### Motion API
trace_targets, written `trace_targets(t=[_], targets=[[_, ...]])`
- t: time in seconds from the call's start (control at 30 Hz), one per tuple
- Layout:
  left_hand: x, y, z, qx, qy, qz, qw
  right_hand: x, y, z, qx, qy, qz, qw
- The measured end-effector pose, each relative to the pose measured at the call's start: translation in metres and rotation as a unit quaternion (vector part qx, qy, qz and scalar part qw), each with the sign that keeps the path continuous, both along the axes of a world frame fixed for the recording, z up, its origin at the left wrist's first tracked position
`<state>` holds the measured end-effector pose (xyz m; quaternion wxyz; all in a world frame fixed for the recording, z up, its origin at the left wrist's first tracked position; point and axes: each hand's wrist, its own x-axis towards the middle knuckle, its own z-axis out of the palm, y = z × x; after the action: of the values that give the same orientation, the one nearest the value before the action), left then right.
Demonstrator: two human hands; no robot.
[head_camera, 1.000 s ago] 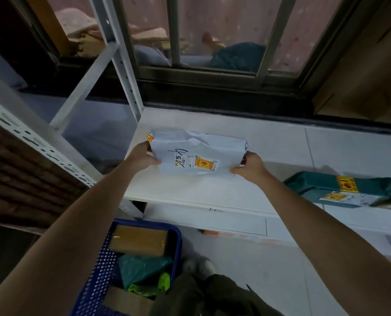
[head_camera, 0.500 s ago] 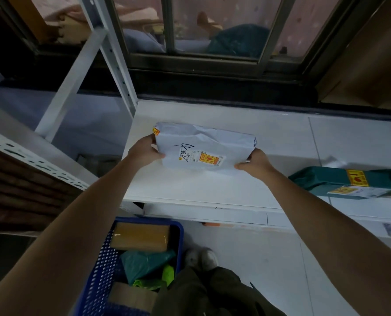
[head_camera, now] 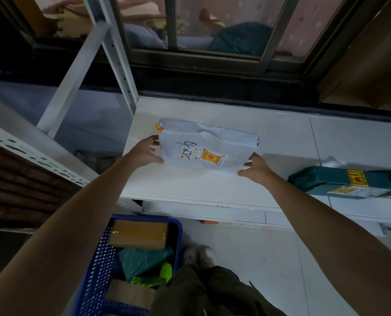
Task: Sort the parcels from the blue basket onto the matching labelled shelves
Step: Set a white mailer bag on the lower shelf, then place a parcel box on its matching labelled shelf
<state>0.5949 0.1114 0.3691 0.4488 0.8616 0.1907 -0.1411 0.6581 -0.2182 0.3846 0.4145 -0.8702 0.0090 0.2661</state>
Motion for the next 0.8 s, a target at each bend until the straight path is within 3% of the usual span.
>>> trace_targets(t=[0.27, 0.37, 0.47, 0.57, 0.63, 0.7, 0.8], targets=[[0.002, -0.005, -0.004, -0.028, 0.013, 0.034, 0.999, 0.003, 0.001, -0.006, -0.001, -0.008, -0.025, 1.0], [-0.006, -0.006, -0.01, -0.012, 0.054, 0.046, 0.997, -0.005, -0.005, -0.014, -0.075, 0.037, -0.029, 0.996], [-0.03, -0.019, -0.015, 0.038, 0.034, 0.113, 0.992, -0.029, -0.008, -0.019, -0.224, 0.034, 0.047, 0.973], [-0.079, -0.05, -0.025, 0.024, -0.019, 0.219, 0.975, -0.068, 0.006, -0.026, -0.25, 0.028, 0.09, 0.964], [-0.119, -0.068, -0.036, 0.033, 0.0, 0.198, 0.98, -0.093, 0.02, -0.033, -0.243, 0.012, 0.141, 0.96], [-0.151, -0.076, -0.047, 0.059, 0.075, 0.142, 0.985, -0.111, 0.036, -0.039, -0.236, -0.011, 0.24, 0.942], [-0.185, -0.081, -0.056, 0.145, 0.162, 0.063, 0.974, -0.132, 0.06, -0.044, -0.248, -0.063, 0.391, 0.884]])
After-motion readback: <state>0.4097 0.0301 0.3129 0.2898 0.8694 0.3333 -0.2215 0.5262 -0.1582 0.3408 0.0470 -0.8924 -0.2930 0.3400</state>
